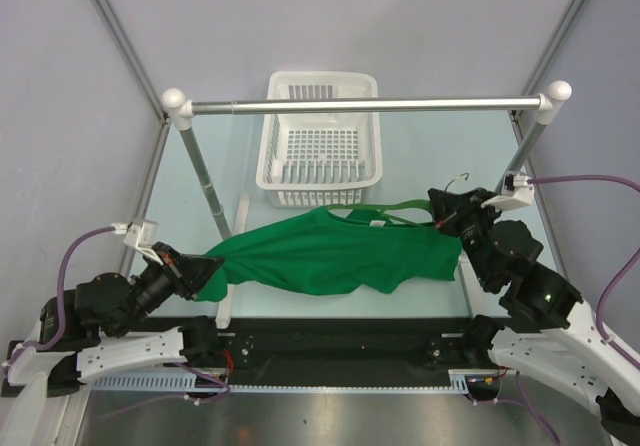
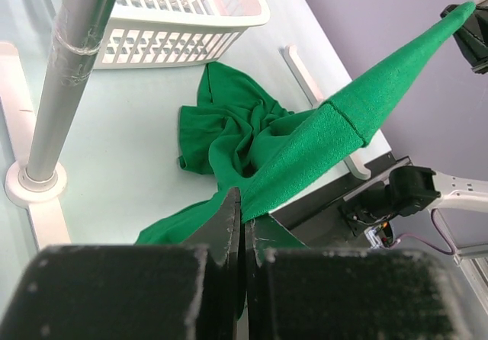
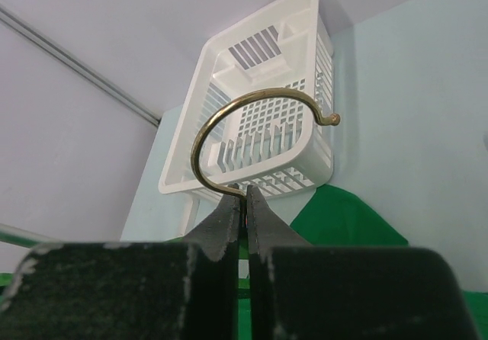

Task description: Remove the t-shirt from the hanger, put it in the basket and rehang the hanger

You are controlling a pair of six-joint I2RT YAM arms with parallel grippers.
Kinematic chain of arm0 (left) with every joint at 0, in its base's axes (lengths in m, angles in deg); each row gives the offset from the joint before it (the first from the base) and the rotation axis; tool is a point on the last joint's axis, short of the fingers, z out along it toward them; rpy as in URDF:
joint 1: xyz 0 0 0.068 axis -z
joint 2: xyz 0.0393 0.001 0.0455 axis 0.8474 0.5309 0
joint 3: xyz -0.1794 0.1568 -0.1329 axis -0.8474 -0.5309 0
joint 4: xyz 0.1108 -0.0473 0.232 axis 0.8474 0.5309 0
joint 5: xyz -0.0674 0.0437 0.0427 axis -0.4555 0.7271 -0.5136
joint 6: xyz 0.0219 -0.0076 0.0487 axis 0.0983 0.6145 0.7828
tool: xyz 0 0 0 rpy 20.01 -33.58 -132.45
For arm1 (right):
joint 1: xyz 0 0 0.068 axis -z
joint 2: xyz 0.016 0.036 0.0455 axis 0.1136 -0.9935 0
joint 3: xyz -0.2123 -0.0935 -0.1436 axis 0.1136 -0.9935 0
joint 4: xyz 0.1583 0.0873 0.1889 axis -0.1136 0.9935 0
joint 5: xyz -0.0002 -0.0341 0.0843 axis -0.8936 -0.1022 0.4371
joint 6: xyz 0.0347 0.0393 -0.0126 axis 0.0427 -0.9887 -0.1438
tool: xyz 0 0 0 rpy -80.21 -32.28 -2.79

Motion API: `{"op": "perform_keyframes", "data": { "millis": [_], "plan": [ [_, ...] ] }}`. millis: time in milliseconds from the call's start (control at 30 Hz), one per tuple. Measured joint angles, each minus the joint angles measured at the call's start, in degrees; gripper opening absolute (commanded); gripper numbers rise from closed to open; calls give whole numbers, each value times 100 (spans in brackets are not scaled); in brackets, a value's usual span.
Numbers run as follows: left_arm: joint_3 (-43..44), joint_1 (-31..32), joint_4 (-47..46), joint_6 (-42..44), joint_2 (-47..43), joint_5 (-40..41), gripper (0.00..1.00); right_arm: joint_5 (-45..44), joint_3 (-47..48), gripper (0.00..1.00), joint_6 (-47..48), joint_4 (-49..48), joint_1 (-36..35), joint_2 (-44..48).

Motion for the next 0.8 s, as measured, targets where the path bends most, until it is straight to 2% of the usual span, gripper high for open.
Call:
{"op": "perform_keyframes", "data": {
  "millis": [800],
  "plan": [
    [149,11,284,-90,87,413,0,365,-66,0,-837,105,785,291]
  ]
}}
